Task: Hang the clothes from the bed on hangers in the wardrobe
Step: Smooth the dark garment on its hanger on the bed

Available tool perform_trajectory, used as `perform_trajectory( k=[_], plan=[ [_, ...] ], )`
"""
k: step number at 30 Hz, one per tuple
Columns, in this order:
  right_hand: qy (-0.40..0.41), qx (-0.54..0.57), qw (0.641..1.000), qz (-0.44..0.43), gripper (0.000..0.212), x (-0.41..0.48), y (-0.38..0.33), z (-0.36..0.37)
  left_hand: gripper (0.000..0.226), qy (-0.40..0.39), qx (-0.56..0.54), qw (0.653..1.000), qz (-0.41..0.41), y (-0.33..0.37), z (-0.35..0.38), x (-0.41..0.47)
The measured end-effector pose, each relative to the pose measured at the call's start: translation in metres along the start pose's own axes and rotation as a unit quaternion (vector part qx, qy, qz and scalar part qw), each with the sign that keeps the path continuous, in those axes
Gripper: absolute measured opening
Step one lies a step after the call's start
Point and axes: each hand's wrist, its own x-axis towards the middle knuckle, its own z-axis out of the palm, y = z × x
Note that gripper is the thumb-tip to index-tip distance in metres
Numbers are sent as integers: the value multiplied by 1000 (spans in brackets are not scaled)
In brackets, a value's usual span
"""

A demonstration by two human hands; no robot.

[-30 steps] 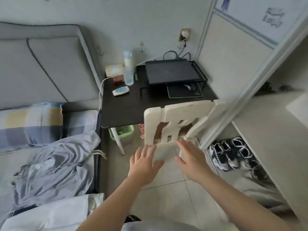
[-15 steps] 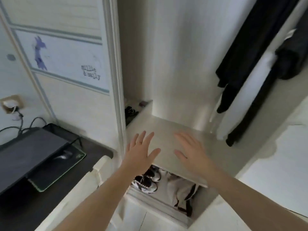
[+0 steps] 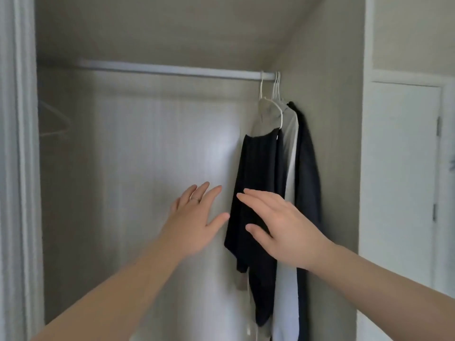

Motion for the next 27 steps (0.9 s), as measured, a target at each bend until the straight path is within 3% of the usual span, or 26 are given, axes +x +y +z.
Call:
perform_trajectory(
  k=[8,16,27],
  plan=[
    [16,-113,993,-6,56,98,63,-72,65,7,-79,997,-9,18,2,112],
    [-19,-146,982,120,51,179,97,-117,66,-5,-116,993,16,44,9,196],
    [-29,-206,951,229,28,233,129,-106,64,10,-214,975,57,52,46,277]
  ],
)
